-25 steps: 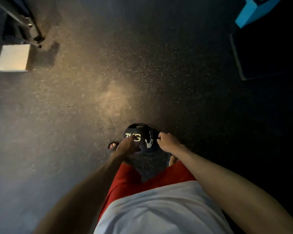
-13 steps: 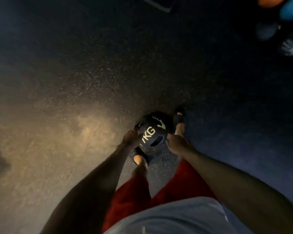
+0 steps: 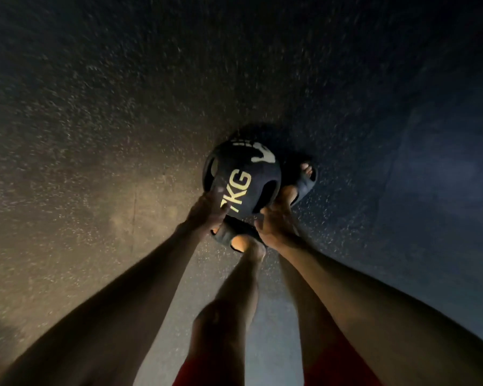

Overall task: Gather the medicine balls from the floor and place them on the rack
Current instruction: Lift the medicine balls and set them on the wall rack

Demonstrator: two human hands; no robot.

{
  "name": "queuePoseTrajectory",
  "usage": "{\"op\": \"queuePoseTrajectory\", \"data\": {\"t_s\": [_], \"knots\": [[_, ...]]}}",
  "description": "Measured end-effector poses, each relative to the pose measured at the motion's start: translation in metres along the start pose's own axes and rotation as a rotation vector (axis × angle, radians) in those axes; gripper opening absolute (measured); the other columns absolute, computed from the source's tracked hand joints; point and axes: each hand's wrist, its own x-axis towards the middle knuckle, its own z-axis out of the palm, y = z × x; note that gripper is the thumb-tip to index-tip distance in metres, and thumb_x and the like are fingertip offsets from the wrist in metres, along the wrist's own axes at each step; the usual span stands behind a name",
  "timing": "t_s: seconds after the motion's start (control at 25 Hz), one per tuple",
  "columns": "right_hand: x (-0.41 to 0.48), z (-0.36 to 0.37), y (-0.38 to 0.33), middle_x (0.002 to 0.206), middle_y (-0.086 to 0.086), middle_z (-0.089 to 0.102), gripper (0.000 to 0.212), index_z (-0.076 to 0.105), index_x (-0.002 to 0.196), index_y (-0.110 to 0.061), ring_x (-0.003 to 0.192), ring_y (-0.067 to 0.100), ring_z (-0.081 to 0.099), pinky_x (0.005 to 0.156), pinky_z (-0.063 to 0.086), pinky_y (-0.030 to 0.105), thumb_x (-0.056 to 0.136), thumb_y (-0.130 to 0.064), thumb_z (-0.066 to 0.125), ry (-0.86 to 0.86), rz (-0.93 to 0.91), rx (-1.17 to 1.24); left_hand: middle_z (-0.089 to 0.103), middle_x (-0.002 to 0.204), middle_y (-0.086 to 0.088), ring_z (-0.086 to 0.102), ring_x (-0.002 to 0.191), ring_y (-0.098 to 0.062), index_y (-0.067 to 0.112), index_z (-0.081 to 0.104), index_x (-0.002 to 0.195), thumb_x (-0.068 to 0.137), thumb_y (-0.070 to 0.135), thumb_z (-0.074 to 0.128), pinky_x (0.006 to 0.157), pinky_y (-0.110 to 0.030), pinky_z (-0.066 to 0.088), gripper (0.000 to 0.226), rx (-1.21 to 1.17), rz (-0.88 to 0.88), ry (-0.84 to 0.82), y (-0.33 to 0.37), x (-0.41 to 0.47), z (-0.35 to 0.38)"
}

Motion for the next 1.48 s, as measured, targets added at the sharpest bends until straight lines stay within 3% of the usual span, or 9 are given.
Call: {"op": "queuePoseTrajectory", "data": {"t_s": [0.08,0.2,0.4,0.56,0.8,0.88,1.0,1.16,1.48], "knots": [[0.024,0.021,-0.009,0.138,0.011,0.052,0.059,0.034,0.144,-0.006,0.124,0.026,0.051,0.100,0.040,0.028,0.100,-0.043,0.048,-0.070,0.002,0.083,0.045,0.146,-0.020,0.048,0.132,-0.037,0.013,0.023,0.154,0.095,0.031,0.062,0.104,-0.048,0.045,0.073,-0.015,-0.038,0.034,-0.020,0.037,0.016],[0.054,0.059,-0.020,0.130,0.019,0.058,0.072,0.028,0.143,-0.002,0.116,0.034,0.059,0.096,0.050,0.043,0.095,-0.048,0.056,0.090,0.076,0.203,0.035,0.151,-0.019,0.040,0.137,-0.038,0.021,0.015,0.157,0.091,0.038,0.067,0.107,-0.049,0.043,0.086,-0.014,-0.064,0.021,-0.049,0.081,0.030],[0.056,0.056,-0.018,0.112,0.007,0.067,0.051,0.031,0.119,-0.019,0.103,0.027,0.066,0.082,0.053,0.037,0.090,-0.041,0.067,0.229,0.088,0.379,0.052,0.144,-0.015,0.050,0.131,-0.034,0.020,0.026,0.153,0.093,0.056,0.056,0.105,-0.049,0.044,0.076,-0.095,0.090,0.013,-0.083,0.092,0.035],[0.068,0.016,-0.022,0.088,0.007,0.063,0.048,0.038,0.116,-0.008,0.093,0.030,0.061,0.074,0.040,0.032,0.093,-0.043,0.063,0.313,0.100,0.497,0.059,0.137,-0.011,0.059,0.122,-0.031,0.033,0.022,0.153,0.087,0.073,0.045,0.100,-0.054,0.050,0.081,-0.245,0.179,0.164,-0.052,0.102,0.036],[0.176,-0.121,-0.038,0.137,0.024,0.053,0.063,0.039,0.138,-0.005,0.127,0.040,0.050,0.098,0.039,0.042,0.100,-0.055,0.040,0.389,0.351,0.620,0.003,0.165,-0.017,0.012,0.149,-0.039,0.026,0.008,0.159,0.081,0.067,0.053,0.116,-0.058,0.021,0.099,0.089,0.500,0.300,0.016,0.131,0.009],[0.199,-0.154,-0.035,0.135,0.022,0.054,0.057,0.042,0.136,-0.005,0.125,0.038,0.051,0.097,0.041,0.041,0.100,-0.049,0.046,0.424,0.229,0.597,-0.005,0.165,-0.019,0.004,0.151,-0.040,0.029,0.007,0.159,0.082,0.063,0.061,0.118,-0.061,0.019,0.100,0.128,0.549,0.331,0.041,0.156,-0.003],[0.191,-0.149,-0.017,0.144,0.016,0.043,0.058,0.036,0.144,-0.016,0.131,0.034,0.043,0.102,0.042,0.046,0.097,-0.046,0.053,0.527,-0.054,0.443,-0.005,0.166,-0.013,0.003,0.151,-0.039,0.040,0.006,0.157,0.084,0.057,0.066,0.116,-0.060,0.021,0.096,0.088,0.441,0.354,0.100,0.204,-0.036],[0.186,-0.138,0.005,0.165,0.017,0.002,0.091,-0.006,0.157,-0.034,0.151,0.038,0.011,0.117,0.026,0.052,0.095,-0.045,0.059,0.400,-0.128,0.404,0.015,0.163,-0.018,0.014,0.149,-0.039,0.033,0.020,0.157,0.090,0.058,0.059,0.118,-0.055,0.027,0.081,-0.052,0.309,0.412,0.189,0.250,-0.075],[0.265,-0.265,-0.021,0.157,0.025,0.028,0.096,-0.015,0.156,-0.035,0.132,0.045,0.045,0.102,0.045,0.054,0.095,-0.051,0.057,0.326,0.021,0.516,0.014,0.163,-0.013,0.018,0.147,-0.035,0.028,0.009,0.159,0.083,0.048,0.073,0.117,-0.052,0.025,0.101,-0.079,0.363,0.356,0.214,0.264,-0.089]]}}
